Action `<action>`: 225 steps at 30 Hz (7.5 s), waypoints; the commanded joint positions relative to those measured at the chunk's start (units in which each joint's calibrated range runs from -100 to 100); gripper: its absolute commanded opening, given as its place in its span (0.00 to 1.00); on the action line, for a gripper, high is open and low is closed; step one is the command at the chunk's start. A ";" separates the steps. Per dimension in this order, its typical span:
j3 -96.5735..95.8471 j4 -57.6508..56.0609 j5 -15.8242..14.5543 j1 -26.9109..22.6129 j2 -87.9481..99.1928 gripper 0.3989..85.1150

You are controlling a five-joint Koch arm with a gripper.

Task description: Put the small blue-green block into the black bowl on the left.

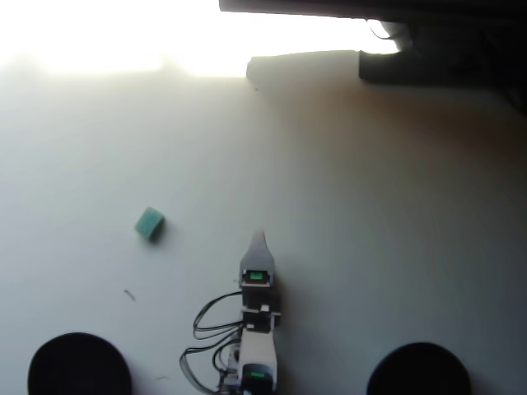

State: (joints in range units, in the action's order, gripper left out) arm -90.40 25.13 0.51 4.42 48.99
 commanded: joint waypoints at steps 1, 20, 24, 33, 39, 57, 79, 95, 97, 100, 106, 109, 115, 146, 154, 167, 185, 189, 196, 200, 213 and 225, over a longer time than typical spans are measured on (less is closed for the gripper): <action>-0.08 -0.04 0.10 0.00 -0.09 0.59; -0.08 -0.04 0.29 -0.73 -0.09 0.57; -0.08 0.04 0.29 -0.68 -0.09 0.57; 1.58 1.58 1.27 -3.47 0.02 0.56; 12.02 -25.26 2.00 -14.90 22.09 0.55; 43.35 -56.22 10.31 -22.17 8.48 0.54; 54.35 -58.66 10.21 -26.08 -6.94 0.54; 67.11 -58.74 11.04 -24.27 -26.65 0.55; 68.40 -58.82 11.04 -24.71 -28.26 0.55; 70.34 -58.82 11.14 -24.91 -31.58 0.54; 71.36 -57.85 11.62 -24.96 -36.94 0.54; 71.73 -57.44 12.01 -24.66 -38.76 0.54; 74.69 -58.90 11.67 -24.18 -39.72 0.51; 84.02 -63.44 9.52 -27.69 -29.55 0.03; 91.60 -67.25 8.21 -32.67 -26.23 0.03; 102.50 -77.46 7.23 -46.50 -18.08 0.03; 109.44 -92.87 8.35 -56.41 -14.87 0.03; 109.53 -97.41 9.96 -56.61 -13.16 0.06; 108.42 -99.84 11.23 -57.24 -13.16 0.45; 108.42 -99.27 11.18 -57.09 -13.37 0.51; 95.57 -87.44 1.56 -42.34 -7.27 0.51; 59.07 -65.30 -3.22 -26.03 4.52 0.51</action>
State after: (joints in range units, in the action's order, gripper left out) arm -31.02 -46.85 -2.76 -24.25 50.63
